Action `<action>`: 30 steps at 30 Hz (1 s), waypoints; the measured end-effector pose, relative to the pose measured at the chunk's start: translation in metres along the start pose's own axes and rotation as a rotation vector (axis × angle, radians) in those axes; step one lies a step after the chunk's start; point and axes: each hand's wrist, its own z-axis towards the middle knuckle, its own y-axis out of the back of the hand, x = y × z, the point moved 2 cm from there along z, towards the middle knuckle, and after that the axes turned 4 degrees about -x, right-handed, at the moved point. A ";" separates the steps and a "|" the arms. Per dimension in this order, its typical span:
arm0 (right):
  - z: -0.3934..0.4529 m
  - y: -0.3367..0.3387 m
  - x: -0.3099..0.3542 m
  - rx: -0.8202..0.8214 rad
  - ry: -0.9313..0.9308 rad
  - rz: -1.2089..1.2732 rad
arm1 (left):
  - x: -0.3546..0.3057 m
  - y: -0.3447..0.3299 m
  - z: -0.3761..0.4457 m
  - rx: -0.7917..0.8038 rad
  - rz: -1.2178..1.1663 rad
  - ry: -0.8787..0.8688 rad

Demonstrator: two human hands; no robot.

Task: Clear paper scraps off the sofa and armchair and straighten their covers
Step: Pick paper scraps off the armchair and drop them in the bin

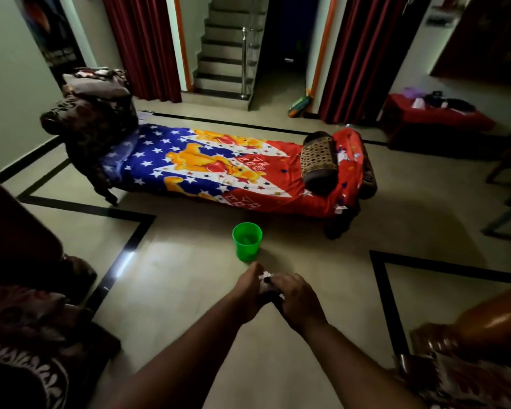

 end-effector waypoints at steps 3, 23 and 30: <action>0.030 -0.013 -0.010 -0.016 -0.229 0.168 | -0.013 0.015 0.021 0.029 -0.013 0.004; 0.271 -0.085 -0.136 0.192 -0.370 0.712 | -0.162 0.008 0.244 -0.210 0.133 -0.188; 0.352 -0.126 -0.177 0.164 -0.469 0.484 | -0.209 0.013 0.330 -0.207 0.153 -0.196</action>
